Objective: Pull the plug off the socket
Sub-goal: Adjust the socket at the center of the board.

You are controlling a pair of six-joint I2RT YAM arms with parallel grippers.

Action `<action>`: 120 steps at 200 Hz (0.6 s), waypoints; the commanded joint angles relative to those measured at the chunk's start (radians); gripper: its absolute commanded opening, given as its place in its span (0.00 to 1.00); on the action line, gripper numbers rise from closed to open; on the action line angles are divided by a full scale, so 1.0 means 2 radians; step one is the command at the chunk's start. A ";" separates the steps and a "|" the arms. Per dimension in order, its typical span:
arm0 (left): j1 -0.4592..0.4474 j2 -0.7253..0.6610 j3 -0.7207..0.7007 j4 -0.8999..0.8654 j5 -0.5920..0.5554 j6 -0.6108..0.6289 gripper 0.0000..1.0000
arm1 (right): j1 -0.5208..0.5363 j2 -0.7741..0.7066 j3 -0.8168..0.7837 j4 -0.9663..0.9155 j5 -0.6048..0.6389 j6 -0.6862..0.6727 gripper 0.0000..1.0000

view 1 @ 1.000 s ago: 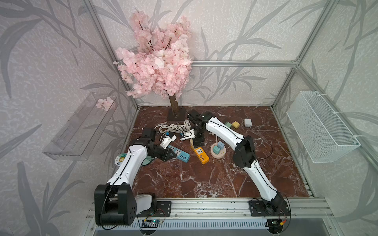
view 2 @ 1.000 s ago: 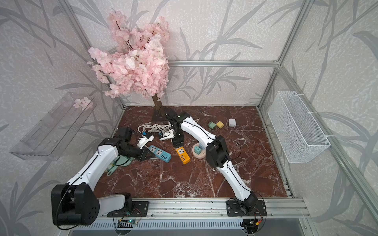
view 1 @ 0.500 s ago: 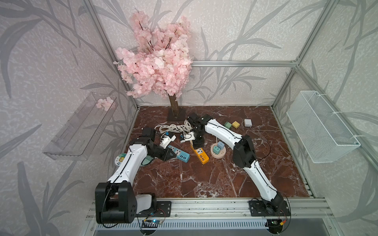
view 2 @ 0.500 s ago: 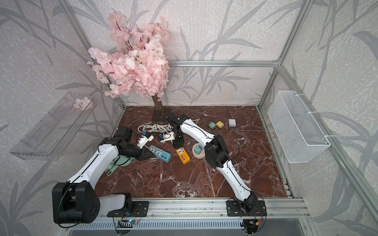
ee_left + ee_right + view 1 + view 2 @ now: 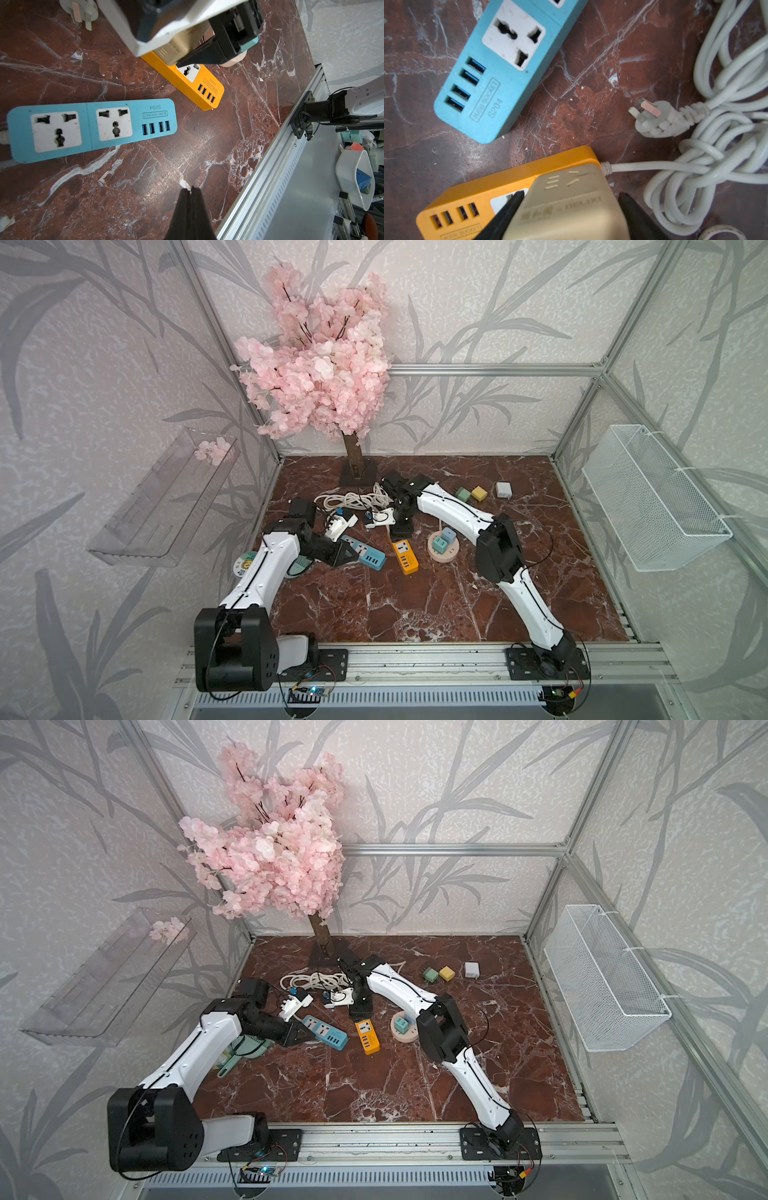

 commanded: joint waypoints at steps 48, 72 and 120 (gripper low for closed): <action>0.004 0.037 0.012 0.050 0.011 -0.047 0.09 | 0.003 -0.092 -0.112 0.131 0.075 0.235 0.00; 0.001 0.049 0.010 0.080 0.020 -0.071 0.19 | 0.006 -0.085 -0.116 0.127 0.125 0.302 0.00; -0.014 0.066 0.001 0.128 0.013 -0.099 0.42 | 0.018 -0.062 -0.100 0.098 0.175 0.411 0.00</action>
